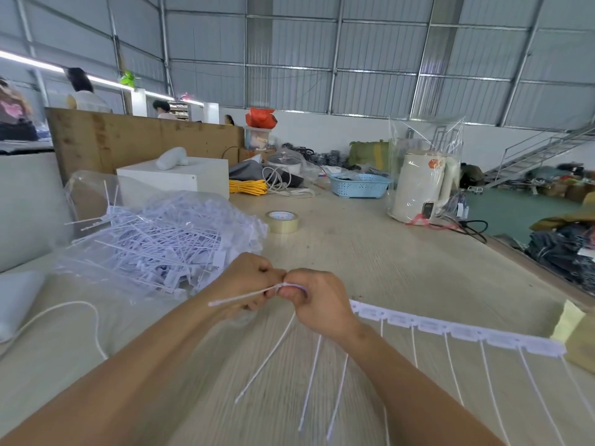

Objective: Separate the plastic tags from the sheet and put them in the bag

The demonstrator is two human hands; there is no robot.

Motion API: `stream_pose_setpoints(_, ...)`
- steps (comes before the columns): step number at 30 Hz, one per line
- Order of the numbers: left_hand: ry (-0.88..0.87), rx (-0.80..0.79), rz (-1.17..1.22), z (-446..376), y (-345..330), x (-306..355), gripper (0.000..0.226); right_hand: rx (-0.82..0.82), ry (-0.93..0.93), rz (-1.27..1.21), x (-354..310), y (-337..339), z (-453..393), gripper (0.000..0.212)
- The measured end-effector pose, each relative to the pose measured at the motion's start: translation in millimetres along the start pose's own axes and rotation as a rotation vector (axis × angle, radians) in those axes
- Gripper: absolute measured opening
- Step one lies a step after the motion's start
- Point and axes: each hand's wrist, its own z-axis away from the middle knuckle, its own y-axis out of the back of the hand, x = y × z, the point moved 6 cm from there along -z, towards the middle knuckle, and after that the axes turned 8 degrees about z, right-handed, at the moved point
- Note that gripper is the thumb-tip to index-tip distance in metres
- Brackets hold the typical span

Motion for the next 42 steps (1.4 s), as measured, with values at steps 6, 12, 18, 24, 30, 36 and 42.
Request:
stream_pose_setpoints(6, 0.015, -0.295, 0.311, 16, 10, 31, 0.023, 0.073, -0.187, -0.414, 21, 13, -2, 0.029)
stream_pose_setpoints(12, -0.135, -0.139, 0.325, 10, 9, 30, 0.029, -0.105, -0.252, -0.649, 17, 8, 3, 0.023)
stream_pose_setpoints(18, -0.094, -0.099, 0.262, 10, 16, 22, 0.027, -0.22, -0.233, -0.7, -1, -1, 5, 0.015)
stream_pose_setpoints(24, -0.134, -0.093, 0.06, 11, 9, 21, 0.02, -0.065, -0.27, -0.76, -1, 14, -4, 0.014)
stream_pose_setpoints(30, -0.118, -0.088, 0.071, 16, 8, 23, 0.016, -0.04, -0.261, -0.698, 1, 12, -5, 0.016)
stream_pose_setpoints(36, -0.07, -0.129, 0.048, 33, -2, 44, 0.044, 0.077, -0.253, -0.809, 3, 27, -8, 0.019)
stream_pose_setpoints(42, -0.179, 0.033, -0.441, 51, 105, 103, 0.019, -0.047, -0.241, -0.633, 6, 10, -2, 0.019)
